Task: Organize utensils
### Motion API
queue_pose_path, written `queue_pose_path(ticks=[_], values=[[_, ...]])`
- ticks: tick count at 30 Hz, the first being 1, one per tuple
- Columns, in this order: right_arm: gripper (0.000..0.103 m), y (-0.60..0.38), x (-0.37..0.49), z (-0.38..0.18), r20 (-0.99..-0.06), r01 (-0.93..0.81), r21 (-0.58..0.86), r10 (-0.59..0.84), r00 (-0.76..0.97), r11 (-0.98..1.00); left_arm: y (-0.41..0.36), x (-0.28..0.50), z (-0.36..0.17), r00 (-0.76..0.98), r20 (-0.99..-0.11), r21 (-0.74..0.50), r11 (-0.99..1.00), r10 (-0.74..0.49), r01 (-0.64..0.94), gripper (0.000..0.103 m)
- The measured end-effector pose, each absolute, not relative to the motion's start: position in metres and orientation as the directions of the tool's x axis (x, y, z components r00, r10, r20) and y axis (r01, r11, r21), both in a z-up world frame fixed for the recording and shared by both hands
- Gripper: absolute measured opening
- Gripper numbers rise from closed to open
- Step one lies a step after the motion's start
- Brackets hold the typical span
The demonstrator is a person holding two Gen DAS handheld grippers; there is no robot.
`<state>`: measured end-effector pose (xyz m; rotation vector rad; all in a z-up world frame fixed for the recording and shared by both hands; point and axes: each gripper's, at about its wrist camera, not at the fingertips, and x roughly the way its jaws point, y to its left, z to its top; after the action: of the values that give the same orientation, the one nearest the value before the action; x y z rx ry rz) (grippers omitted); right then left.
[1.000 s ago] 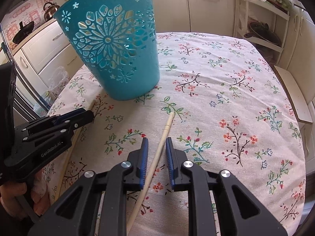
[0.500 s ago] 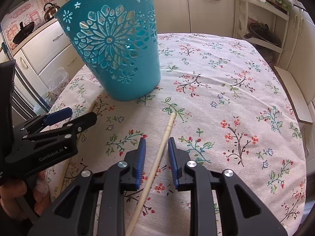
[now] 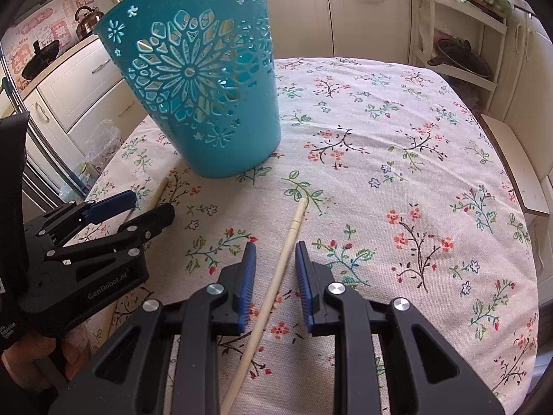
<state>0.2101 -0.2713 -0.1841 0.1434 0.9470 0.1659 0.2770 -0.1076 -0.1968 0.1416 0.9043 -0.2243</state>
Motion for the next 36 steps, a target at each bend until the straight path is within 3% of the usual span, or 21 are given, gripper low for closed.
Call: queue_pose_path(ticks=[9, 11, 12, 14, 20, 26, 30, 36], values=[[0.028, -0.274, 0.210, -0.184, -0.792, -0.068, 0.192, 0.195, 0.578, 0.979, -0.110, 0.276, -0.198, 0.595, -0.792, 0.032, 0.965, -0.135, 0.261, 0.050], [0.028, -0.273, 0.210, -0.184, -0.793, -0.070, 0.184, 0.190, 0.579, 0.980, -0.112, 0.275, -0.197, 0.596, -0.788, 0.028, 0.959, -0.153, 0.282, 0.030], [0.027, -0.271, 0.209, -0.184, -0.795, -0.078, 0.165, 0.179, 0.580, 0.983, -0.115, 0.273, -0.197, 0.597, -0.785, 0.031, 0.953, -0.163, 0.301, 0.025], [0.009, -0.267, 0.209, -0.184, -0.798, -0.092, 0.129, 0.159, 0.581, 0.987, -0.118, 0.270, -0.197, 0.601, -0.781, 0.042, 0.946, -0.168, 0.320, 0.007], [0.006, -0.275, 0.211, -0.180, -0.788, -0.084, 0.167, 0.184, 0.588, 0.982, -0.107, 0.273, -0.197, 0.584, -0.784, -0.032, 0.953, -0.211, 0.303, 0.005], [0.013, -0.275, 0.214, -0.185, -0.801, -0.075, 0.168, 0.181, 0.570, 0.983, -0.110, 0.279, -0.196, 0.559, -0.805, -0.017, 0.950, -0.199, 0.313, 0.009], [0.006, -0.268, 0.213, -0.185, -0.801, -0.090, 0.129, 0.157, 0.577, 0.988, -0.112, 0.284, -0.195, 0.548, -0.812, -0.014, 0.946, -0.199, 0.322, 0.008], [0.006, -0.270, 0.213, -0.185, -0.804, -0.089, 0.152, 0.175, 0.568, 0.984, -0.091, 0.281, -0.196, 0.535, -0.783, -0.163, 0.936, -0.316, 0.313, 0.005]])
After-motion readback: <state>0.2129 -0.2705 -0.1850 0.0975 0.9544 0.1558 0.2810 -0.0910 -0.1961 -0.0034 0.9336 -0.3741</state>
